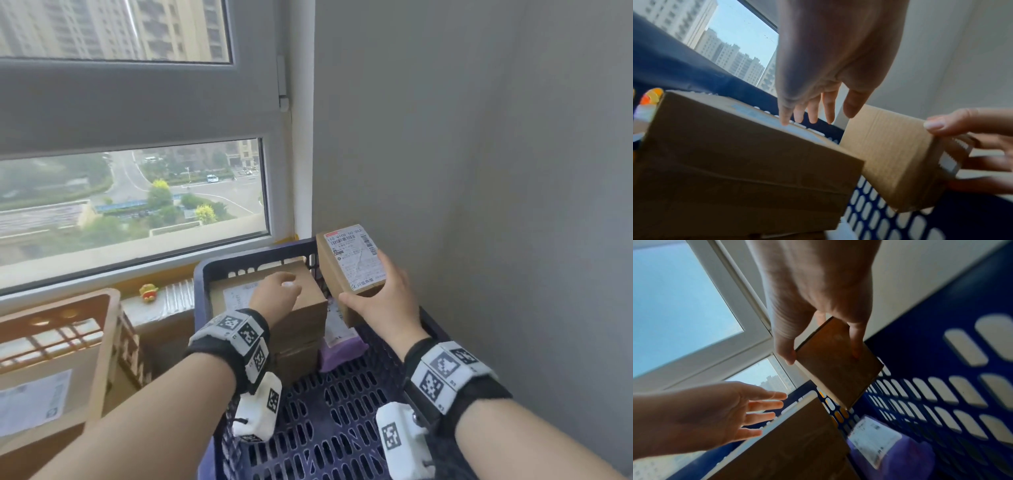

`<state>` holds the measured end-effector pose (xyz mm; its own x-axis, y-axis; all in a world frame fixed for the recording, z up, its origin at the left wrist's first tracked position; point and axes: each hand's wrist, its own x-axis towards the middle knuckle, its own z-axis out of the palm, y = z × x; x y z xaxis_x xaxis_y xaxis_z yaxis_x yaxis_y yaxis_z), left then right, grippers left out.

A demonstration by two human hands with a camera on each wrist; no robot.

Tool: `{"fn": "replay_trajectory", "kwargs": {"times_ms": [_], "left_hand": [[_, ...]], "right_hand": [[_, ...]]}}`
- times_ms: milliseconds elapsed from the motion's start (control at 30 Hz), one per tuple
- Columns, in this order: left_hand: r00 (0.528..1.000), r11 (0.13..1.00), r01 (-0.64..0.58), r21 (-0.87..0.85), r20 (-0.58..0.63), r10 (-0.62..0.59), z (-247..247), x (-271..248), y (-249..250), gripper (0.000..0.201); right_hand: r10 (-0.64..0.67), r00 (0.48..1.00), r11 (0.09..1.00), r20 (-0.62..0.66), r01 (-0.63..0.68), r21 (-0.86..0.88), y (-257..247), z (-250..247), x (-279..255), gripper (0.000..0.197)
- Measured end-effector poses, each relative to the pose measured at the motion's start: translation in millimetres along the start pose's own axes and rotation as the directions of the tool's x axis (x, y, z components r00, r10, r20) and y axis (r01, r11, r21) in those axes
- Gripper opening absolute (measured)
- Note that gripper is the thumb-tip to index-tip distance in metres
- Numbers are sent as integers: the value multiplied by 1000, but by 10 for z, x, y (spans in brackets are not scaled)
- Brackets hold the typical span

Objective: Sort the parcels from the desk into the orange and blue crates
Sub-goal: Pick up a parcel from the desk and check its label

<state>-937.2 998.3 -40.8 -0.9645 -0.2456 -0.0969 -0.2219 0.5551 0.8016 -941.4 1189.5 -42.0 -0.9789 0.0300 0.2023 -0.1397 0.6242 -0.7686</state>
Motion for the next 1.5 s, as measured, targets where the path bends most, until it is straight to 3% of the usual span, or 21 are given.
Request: {"fn": "replay_trajectory", "kwargs": {"times_ms": [100, 200, 533, 833, 1033, 1500], "left_hand": [[1000, 972, -18, 233, 28, 12, 72, 134, -184, 42], [999, 939, -45, 341, -7, 51, 110, 221, -298, 40], [999, 943, -47, 331, 1, 50, 105, 394, -466, 44], [998, 935, -62, 350, 26, 57, 101, 384, -485, 45], [998, 933, -59, 355, 23, 55, 110, 348, -478, 44], [998, 935, -51, 350, -17, 61, 133, 248, -385, 40]], "right_hand": [[3, 997, 999, 78, -1, -36, 151, 196, 115, 90], [41, 991, 998, 128, -35, -47, 294, 372, 211, 88], [156, 961, 988, 227, -152, -36, 677, 895, 371, 93], [145, 936, 972, 320, -75, -221, 762, 872, 434, 106], [82, 961, 940, 263, 13, -340, 692, 815, 406, 89], [39, 970, 936, 239, 48, -348, 519, 622, 490, 64]]}}
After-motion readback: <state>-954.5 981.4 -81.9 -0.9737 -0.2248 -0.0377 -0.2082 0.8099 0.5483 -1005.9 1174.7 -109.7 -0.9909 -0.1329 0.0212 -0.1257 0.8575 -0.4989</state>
